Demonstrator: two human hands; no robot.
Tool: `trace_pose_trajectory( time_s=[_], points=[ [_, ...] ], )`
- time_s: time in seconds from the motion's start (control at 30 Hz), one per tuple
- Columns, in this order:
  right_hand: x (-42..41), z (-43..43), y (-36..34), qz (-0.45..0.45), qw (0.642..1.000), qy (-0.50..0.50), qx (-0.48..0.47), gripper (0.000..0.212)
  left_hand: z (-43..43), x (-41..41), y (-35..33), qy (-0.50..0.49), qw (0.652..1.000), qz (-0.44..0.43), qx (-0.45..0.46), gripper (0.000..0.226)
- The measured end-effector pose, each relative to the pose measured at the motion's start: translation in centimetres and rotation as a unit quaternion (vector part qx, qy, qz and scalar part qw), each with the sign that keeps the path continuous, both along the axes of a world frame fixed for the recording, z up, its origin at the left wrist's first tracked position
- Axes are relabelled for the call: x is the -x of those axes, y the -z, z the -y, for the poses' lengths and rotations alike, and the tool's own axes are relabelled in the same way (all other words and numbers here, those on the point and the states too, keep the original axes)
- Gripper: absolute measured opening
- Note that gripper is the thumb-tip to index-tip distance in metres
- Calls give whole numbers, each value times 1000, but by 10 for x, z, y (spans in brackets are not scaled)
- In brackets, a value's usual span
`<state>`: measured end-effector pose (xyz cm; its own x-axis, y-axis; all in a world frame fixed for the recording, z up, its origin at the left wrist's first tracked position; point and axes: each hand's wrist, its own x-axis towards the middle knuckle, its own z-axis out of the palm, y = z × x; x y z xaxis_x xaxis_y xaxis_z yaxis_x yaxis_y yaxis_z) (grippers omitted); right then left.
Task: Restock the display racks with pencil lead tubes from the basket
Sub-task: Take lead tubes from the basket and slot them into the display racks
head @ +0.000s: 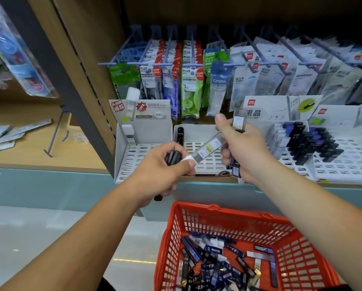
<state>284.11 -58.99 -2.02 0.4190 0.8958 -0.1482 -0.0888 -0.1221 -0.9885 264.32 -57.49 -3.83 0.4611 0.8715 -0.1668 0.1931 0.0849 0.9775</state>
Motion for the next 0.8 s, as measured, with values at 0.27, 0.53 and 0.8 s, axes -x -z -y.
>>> trace_pose_trajectory(
  time_s=[0.27,0.53,0.8],
  points=[
    [24,7,8,111,977,-177,35,25,-4,54,1,-133,988,68,33,20],
    [92,-6,4,267,937,-226,-6,14,-8,94,0,-117,991,61,27,21],
    [132,-50,16,265,949,-174,0,10,-28,122,17,-213,977,-20,-2,19]
  ],
)
